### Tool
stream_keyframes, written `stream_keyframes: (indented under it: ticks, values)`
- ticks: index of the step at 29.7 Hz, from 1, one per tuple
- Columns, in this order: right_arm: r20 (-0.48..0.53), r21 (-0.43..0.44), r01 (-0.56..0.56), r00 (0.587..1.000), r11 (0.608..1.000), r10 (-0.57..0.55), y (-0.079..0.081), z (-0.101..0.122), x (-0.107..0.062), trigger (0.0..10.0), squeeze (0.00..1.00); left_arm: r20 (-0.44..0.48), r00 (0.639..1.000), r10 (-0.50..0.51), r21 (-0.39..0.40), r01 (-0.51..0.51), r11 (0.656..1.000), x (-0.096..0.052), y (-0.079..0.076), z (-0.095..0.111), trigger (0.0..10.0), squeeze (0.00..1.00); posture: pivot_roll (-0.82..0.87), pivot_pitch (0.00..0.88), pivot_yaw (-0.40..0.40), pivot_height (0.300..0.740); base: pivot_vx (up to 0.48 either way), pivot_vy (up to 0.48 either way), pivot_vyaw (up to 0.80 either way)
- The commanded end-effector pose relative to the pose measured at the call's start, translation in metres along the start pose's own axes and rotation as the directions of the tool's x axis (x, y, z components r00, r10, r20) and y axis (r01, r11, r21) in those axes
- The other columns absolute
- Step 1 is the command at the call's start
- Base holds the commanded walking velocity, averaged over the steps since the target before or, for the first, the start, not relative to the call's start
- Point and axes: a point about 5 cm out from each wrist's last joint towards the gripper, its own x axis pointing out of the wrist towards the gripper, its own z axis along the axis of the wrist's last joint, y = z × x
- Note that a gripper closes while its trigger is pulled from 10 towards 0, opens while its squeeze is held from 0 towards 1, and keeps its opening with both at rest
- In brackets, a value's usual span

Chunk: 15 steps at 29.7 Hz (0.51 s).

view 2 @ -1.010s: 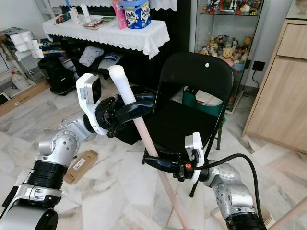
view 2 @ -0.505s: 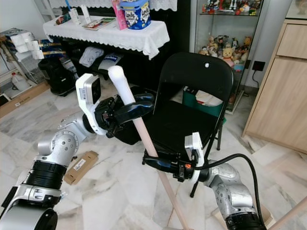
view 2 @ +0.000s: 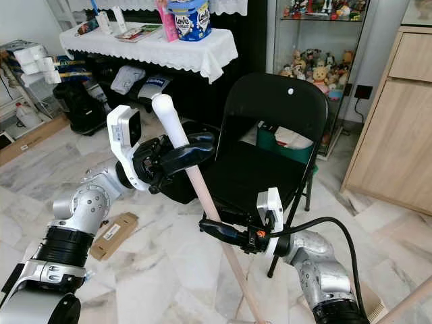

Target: Sweep floor

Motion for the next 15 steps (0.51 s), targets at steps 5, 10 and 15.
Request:
stream_keyframes:
  ticks: [5, 10, 15]
  values:
    - [-0.013, 0.033, -0.009, 1.000, 0.999, 0.009, 0.0007, -0.0048, 0.0016, 10.0, 1.00, 0.022, 0.999, -0.025, 0.010, 0.025, 1.000, -0.0007, -0.0021, 0.0064, 0.0, 0.00, -0.10, 0.000, 0.153, 0.740, 0.000, 0.000, 0.00]
    - [-0.013, 0.036, -0.015, 1.000, 0.999, 0.015, 0.0013, -0.0050, 0.0019, 10.0, 1.00, 0.021, 0.999, -0.024, 0.010, 0.024, 1.000, -0.0008, -0.0021, 0.0062, 0.0, 0.00, -0.11, 0.000, 0.153, 0.740, 0.000, 0.000, 0.00]
    - [-0.007, 0.040, -0.015, 1.000, 0.999, 0.015, 0.0009, -0.0048, 0.0021, 10.0, 1.00, 0.021, 0.999, -0.025, 0.011, 0.025, 1.000, -0.0004, -0.0022, 0.0061, 0.0, 0.00, -0.11, 0.000, 0.153, 0.740, 0.000, 0.000, 0.00]
